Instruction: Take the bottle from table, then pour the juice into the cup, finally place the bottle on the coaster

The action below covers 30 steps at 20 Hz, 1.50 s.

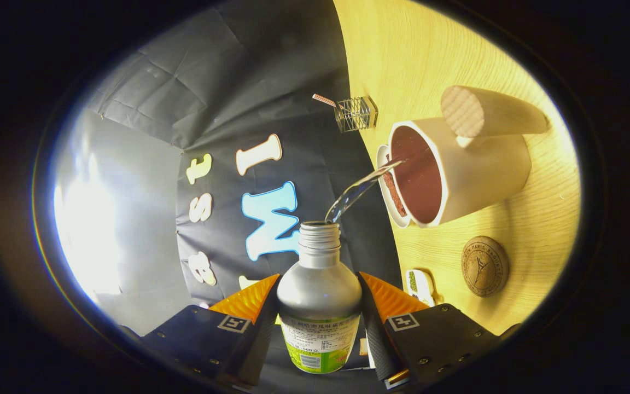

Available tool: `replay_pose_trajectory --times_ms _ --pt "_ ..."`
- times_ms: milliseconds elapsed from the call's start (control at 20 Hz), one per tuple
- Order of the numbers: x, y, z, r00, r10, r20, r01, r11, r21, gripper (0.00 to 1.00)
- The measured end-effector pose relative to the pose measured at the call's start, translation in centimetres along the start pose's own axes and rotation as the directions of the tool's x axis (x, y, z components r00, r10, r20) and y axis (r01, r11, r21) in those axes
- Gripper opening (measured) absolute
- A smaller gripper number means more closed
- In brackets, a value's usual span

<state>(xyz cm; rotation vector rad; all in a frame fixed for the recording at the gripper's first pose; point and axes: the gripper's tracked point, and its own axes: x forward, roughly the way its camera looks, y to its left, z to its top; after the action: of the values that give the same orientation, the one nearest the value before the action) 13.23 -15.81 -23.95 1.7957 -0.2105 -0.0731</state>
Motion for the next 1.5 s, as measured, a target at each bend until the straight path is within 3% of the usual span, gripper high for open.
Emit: replay_pose_trajectory --times_ms 1500 --pt "0.2 2.4 -0.4 0.999 0.026 0.046 -0.033 0.986 0.165 0.76"
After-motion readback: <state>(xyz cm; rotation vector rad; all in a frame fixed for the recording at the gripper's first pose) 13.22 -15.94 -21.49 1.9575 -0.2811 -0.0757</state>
